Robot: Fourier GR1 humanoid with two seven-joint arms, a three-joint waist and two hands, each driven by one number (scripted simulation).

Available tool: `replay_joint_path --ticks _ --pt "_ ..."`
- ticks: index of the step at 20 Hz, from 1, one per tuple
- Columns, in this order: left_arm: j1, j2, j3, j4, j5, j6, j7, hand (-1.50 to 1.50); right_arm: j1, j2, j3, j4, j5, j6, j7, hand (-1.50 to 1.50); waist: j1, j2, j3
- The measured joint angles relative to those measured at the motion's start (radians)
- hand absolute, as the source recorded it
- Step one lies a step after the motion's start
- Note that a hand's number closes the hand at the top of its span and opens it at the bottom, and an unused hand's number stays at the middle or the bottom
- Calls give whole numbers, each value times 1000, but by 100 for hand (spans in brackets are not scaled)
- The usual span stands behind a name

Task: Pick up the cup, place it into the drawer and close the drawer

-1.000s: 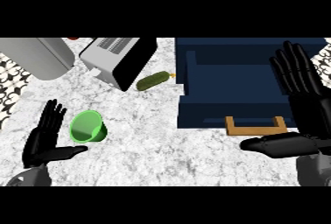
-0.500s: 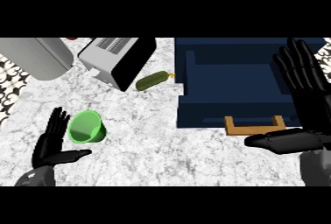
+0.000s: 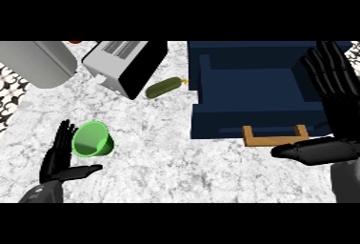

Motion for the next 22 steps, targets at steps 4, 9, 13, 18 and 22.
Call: replay_joint_path --ticks 4,9,13,18,22 --pt "-22 -3 0 29 -9 11 -20 -150 -11 2 -2 -1 -5 -3 8 -150 -3 1 -1" --pt "-35 -17 -2 49 -16 18 -35 -150 -29 2 4 -8 -6 -9 36 -150 -6 3 -1" --pt "-59 -19 -5 56 -20 7 -30 -150 -32 1 8 -14 4 -15 48 -150 -8 3 -1" --pt "-74 -46 -6 52 -14 -46 -20 150 -12 -3 0 -5 -6 4 19 -150 -11 4 -2" --pt "-70 -58 -10 14 -20 -24 -62 150 -13 -2 5 -10 4 -2 27 -150 -11 5 -2"
